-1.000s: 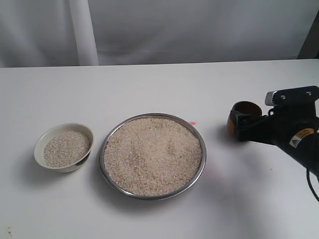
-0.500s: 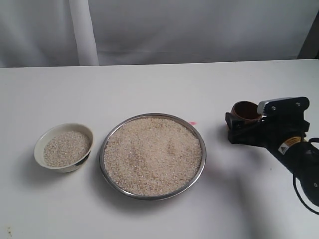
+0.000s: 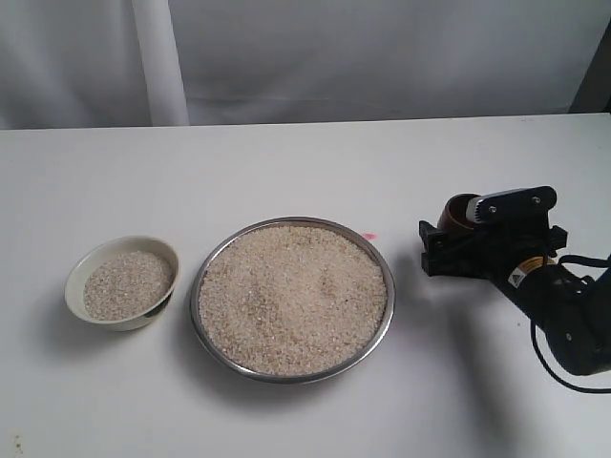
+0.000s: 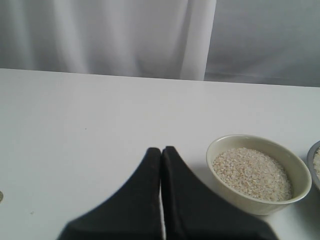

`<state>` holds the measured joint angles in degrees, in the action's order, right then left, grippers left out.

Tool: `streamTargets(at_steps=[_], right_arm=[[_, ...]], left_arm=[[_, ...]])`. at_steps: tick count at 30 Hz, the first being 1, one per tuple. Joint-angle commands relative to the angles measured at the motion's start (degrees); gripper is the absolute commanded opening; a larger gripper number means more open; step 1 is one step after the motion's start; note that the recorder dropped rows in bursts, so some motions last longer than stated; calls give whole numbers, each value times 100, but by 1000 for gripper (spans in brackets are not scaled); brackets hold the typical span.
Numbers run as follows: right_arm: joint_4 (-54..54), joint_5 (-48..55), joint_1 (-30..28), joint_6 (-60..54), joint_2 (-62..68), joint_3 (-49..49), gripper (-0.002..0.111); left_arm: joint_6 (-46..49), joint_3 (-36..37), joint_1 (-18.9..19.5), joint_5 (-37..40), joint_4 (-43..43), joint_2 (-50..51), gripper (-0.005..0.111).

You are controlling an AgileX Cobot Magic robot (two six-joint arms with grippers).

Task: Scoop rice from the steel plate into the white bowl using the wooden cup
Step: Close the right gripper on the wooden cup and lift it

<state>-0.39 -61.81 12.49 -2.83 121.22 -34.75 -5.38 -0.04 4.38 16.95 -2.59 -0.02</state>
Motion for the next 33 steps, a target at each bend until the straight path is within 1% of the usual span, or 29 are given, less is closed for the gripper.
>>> streamTargets(at_steps=[1,8,20,33], right_arm=[[39,-76,-42,-215,133,-127,91],[39,-42,-42,-209,336,-337,89],[39,-495,-42,-209,389,-337,89],[39,-510,-42,-312,534,-385,89]], left_arm=[[-12,4,-37,-66,7,2,0],[-12,4,-37,-66,7,2,0],[-12,4,-37,-66,7,2,0],[-12,4,-37,-66,7,2,0]])
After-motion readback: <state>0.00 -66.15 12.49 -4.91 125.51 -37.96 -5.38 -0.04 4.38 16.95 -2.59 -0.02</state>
